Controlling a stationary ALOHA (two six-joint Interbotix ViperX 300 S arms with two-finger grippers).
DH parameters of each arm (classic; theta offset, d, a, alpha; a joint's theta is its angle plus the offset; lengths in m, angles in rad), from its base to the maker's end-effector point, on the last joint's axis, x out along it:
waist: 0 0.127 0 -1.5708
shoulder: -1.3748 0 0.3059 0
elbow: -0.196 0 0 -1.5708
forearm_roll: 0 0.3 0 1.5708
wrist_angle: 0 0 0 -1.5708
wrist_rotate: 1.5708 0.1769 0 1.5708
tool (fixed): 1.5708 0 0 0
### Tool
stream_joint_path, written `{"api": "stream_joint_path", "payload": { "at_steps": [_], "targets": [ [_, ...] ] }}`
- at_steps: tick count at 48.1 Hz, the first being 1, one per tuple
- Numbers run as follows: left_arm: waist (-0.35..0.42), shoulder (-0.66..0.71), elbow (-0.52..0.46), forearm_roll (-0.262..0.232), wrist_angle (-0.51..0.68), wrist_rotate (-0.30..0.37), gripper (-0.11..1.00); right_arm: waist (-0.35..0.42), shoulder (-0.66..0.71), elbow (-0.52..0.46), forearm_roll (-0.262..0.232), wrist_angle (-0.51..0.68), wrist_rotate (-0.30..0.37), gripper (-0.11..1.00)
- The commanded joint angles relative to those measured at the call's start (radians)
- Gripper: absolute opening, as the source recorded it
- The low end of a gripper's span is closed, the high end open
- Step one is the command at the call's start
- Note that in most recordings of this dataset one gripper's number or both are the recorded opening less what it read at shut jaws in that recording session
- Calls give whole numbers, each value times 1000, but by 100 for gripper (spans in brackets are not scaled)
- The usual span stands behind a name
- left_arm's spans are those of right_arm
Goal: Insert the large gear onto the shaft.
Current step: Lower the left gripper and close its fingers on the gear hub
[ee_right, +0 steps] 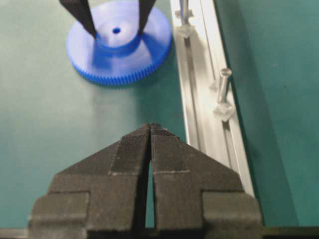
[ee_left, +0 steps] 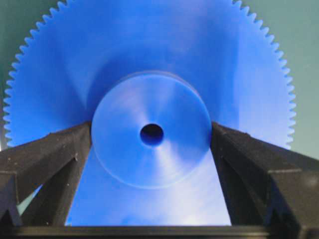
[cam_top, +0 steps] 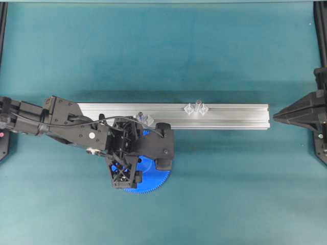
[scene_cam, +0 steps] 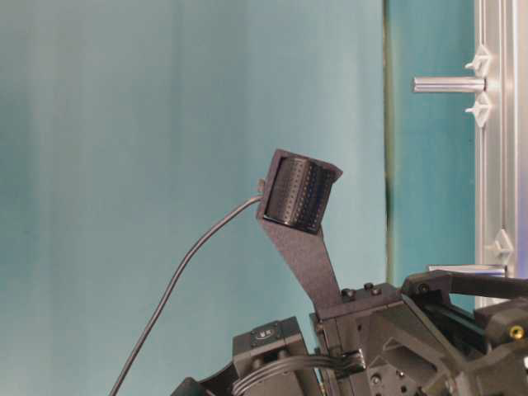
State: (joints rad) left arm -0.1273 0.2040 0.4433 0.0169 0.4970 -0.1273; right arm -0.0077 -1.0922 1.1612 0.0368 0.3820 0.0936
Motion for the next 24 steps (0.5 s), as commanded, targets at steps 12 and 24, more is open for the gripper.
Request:
{"api": "stream_joint_path", "payload": {
  "at_steps": [12,24],
  "targets": [
    [2,-11,3,2,-46,-23,84,0,6,-11,2,-11,11,6],
    [2,-31,6,2,-72,-15,78,0,6,-11,2,-12,11,6]
  ]
}}
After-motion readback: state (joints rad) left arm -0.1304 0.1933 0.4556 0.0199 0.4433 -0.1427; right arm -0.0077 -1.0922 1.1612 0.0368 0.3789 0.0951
